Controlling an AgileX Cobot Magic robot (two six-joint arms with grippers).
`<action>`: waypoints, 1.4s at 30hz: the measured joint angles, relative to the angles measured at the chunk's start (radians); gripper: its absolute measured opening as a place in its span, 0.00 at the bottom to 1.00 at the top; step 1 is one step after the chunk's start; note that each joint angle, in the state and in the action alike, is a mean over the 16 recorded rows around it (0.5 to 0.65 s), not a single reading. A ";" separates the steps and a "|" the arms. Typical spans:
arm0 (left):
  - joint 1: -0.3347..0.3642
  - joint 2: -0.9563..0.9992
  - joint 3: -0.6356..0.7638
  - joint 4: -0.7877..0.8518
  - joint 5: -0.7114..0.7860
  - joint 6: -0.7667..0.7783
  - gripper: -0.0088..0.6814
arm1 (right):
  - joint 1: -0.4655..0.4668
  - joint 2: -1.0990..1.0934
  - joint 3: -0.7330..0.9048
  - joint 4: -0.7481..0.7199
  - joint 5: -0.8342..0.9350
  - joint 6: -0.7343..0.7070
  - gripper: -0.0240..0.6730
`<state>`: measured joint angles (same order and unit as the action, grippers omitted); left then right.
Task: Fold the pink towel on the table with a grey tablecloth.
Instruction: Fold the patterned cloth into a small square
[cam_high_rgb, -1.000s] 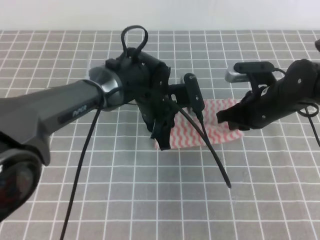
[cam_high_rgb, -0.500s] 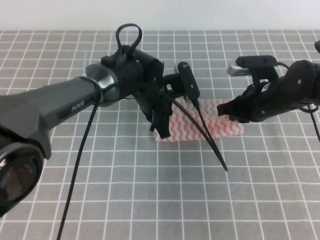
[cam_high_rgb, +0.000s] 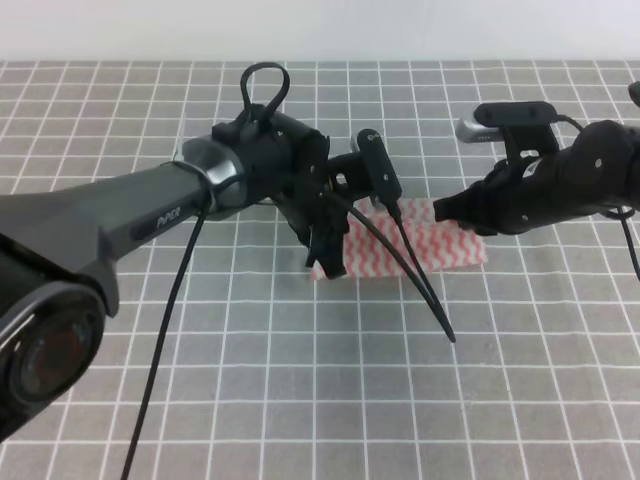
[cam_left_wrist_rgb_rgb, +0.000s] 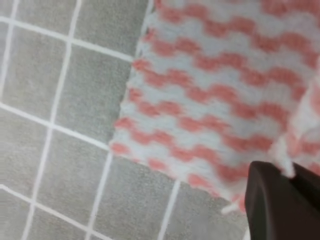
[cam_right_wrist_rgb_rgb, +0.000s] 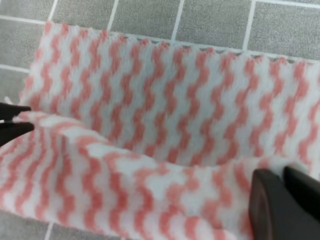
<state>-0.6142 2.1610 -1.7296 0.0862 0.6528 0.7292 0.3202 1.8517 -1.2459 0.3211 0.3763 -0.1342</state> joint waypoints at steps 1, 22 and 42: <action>0.001 0.002 0.000 0.000 -0.003 -0.003 0.01 | 0.000 0.002 0.000 0.000 -0.003 0.000 0.01; 0.036 0.012 -0.001 -0.006 -0.084 -0.034 0.01 | 0.001 0.026 -0.001 -0.009 -0.096 0.000 0.01; 0.045 0.052 -0.059 -0.051 -0.108 -0.038 0.01 | -0.001 0.061 -0.002 -0.038 -0.139 0.001 0.01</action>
<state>-0.5696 2.2134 -1.7886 0.0348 0.5447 0.6911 0.3196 1.9128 -1.2477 0.2830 0.2374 -0.1330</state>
